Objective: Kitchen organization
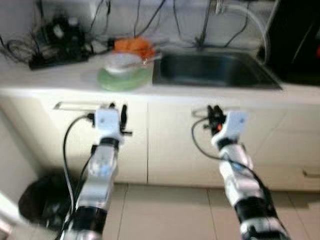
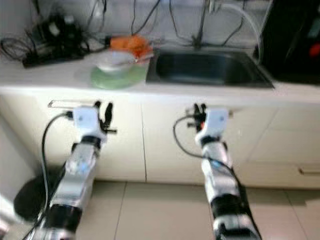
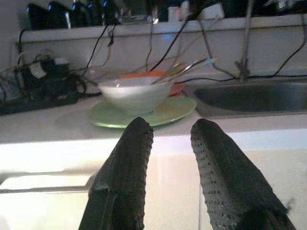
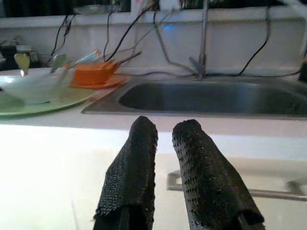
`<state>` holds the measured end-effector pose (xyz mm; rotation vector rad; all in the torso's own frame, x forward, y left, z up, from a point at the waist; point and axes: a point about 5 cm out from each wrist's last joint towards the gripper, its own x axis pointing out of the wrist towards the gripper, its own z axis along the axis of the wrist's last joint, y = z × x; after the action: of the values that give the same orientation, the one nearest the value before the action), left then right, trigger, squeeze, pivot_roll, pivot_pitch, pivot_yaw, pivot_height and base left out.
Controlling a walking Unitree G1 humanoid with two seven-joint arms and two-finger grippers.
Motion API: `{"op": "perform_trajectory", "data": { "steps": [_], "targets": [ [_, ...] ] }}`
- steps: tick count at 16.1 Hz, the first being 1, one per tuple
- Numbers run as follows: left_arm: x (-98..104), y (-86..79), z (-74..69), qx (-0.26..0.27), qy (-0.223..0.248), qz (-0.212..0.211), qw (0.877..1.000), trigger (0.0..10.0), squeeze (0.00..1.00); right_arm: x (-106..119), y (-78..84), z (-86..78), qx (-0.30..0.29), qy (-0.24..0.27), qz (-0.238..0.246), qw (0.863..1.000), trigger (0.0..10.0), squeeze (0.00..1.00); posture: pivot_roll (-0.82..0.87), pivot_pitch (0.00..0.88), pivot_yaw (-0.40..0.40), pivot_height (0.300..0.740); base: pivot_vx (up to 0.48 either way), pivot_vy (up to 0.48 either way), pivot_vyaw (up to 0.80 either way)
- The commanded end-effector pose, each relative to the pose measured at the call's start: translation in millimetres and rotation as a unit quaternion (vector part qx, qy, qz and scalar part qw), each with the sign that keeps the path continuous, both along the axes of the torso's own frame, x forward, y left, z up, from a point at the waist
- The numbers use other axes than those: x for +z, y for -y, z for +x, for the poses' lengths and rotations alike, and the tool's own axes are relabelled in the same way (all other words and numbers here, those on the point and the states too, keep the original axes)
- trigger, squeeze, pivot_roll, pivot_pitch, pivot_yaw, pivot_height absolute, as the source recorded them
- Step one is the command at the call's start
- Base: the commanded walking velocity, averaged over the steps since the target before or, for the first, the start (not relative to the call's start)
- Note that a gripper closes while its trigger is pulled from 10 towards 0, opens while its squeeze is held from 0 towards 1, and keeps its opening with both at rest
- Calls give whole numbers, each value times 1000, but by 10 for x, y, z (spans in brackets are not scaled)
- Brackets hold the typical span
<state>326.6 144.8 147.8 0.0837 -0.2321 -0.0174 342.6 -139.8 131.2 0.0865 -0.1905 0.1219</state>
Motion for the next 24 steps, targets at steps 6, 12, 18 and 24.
{"op": "perform_trajectory", "data": {
  "steps": [6,12,18,24],
  "targets": [
    [20,-7,3,2,2,-1,1000,10000,0,-4,-41,3,8,-4,5,1000,10000,0,82,18,-10,740,360,0,0],
    [32,5,7,2,5,-1,1000,10000,0,-11,-48,4,12,-5,4,1000,10000,0,82,16,-14,740,359,0,0],
    [30,0,-1,1,5,-1,1000,10000,0,-9,-80,3,17,-4,3,1000,10000,0,84,15,-14,740,358,0,0],
    [24,20,-3,-4,4,0,1000,10000,0,-13,-77,2,16,-5,5,1000,10000,0,84,19,-12,740,354,0,0]
  ]
}}
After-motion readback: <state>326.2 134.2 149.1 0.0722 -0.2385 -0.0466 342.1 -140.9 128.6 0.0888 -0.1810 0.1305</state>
